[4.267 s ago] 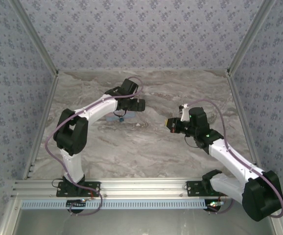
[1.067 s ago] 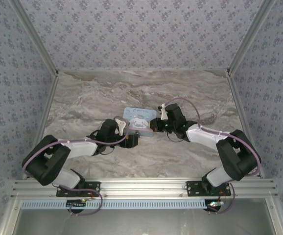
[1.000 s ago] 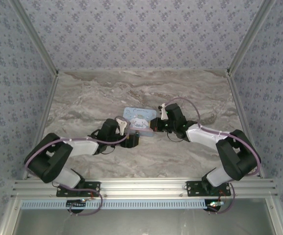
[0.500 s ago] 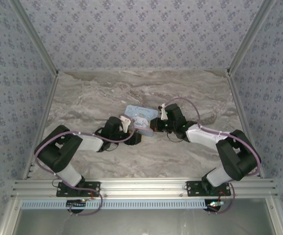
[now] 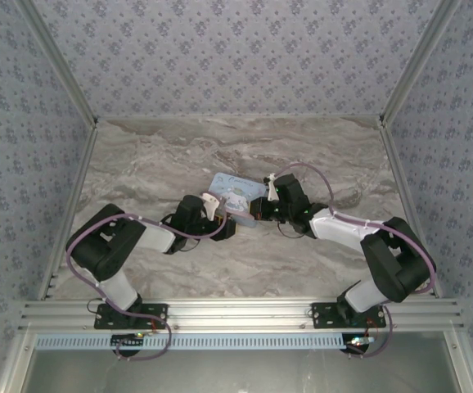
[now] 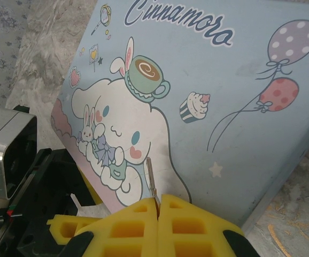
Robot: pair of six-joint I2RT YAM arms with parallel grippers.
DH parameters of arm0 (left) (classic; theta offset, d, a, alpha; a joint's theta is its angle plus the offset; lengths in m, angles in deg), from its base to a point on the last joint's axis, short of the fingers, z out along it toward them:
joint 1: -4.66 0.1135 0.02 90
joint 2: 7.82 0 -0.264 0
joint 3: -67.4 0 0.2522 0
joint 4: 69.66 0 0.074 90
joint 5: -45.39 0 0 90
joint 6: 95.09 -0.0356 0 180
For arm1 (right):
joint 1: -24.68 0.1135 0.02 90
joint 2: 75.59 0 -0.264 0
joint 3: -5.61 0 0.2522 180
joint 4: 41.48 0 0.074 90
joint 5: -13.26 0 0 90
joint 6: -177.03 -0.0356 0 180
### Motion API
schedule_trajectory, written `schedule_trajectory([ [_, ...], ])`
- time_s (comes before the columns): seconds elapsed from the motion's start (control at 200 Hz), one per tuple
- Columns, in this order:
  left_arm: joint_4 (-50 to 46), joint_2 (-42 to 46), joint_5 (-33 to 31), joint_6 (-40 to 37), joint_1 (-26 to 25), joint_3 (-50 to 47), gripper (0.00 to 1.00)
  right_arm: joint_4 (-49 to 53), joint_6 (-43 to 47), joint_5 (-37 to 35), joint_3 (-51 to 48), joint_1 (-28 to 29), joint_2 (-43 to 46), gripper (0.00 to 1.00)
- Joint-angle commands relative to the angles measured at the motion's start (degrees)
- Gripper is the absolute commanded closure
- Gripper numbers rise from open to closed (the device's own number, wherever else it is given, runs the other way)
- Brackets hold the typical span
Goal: Unlock the padlock with the key
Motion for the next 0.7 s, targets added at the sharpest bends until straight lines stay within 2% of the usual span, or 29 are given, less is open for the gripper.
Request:
schedule_trajectory([
  [0.0,0.86,-1.35,0.59,0.99,-0.08,1.65,0.51,3.97,-0.8,-2.49,-1.51,0.61,-2.01,1.0],
  [0.695,-0.07,-4.21,-5.04,4.07,-1.04,4.47,0.59,4.08,-1.57,-4.1,-1.77,1.99,-1.8,1.0],
])
